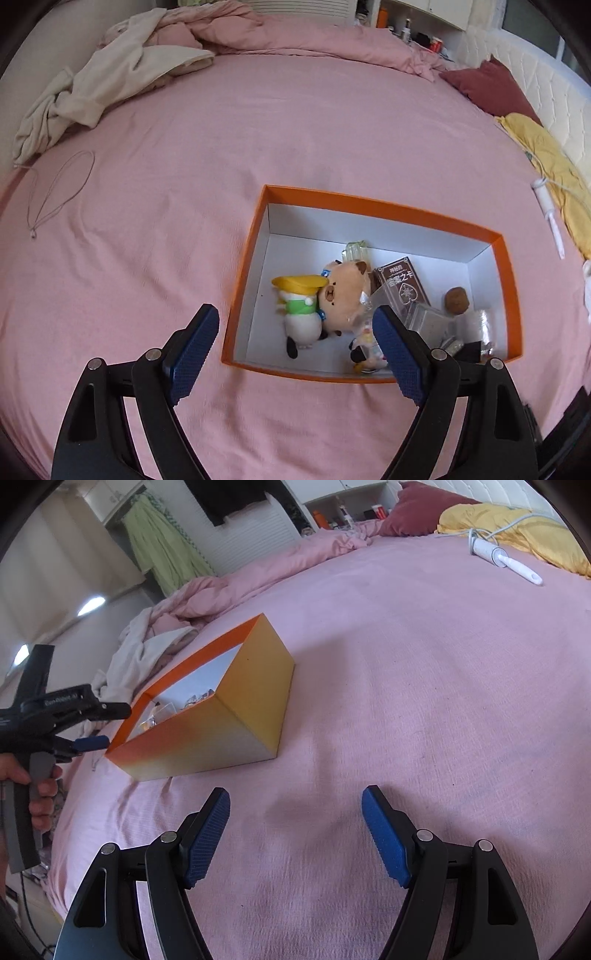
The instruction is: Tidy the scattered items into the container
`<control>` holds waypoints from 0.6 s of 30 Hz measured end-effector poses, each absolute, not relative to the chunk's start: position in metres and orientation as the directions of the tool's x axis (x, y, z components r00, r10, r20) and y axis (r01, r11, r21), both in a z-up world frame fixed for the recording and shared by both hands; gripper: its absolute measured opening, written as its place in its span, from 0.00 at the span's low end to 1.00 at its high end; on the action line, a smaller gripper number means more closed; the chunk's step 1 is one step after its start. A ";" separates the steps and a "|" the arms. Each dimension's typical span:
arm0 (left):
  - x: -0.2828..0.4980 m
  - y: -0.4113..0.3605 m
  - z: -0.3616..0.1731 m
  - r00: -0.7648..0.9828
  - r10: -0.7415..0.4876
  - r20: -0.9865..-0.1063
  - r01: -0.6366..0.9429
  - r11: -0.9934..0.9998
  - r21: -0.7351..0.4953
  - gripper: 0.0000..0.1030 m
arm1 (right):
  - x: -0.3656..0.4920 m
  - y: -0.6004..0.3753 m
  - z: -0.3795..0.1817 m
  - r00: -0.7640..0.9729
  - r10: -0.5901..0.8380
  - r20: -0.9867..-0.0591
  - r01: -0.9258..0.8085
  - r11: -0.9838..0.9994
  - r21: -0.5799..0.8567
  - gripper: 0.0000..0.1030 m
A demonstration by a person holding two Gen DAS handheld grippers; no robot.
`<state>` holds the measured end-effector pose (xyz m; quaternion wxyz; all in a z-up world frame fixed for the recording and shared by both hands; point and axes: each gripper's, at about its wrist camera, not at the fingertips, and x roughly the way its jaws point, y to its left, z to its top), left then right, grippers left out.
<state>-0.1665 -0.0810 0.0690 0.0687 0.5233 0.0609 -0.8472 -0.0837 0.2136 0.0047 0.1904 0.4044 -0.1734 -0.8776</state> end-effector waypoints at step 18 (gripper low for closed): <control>-0.142 -0.030 0.024 -0.281 0.178 -0.943 0.327 -0.906 -0.269 0.89 | -0.085 0.214 0.004 -0.599 -0.477 -0.643 0.196 -0.866 0.460 0.73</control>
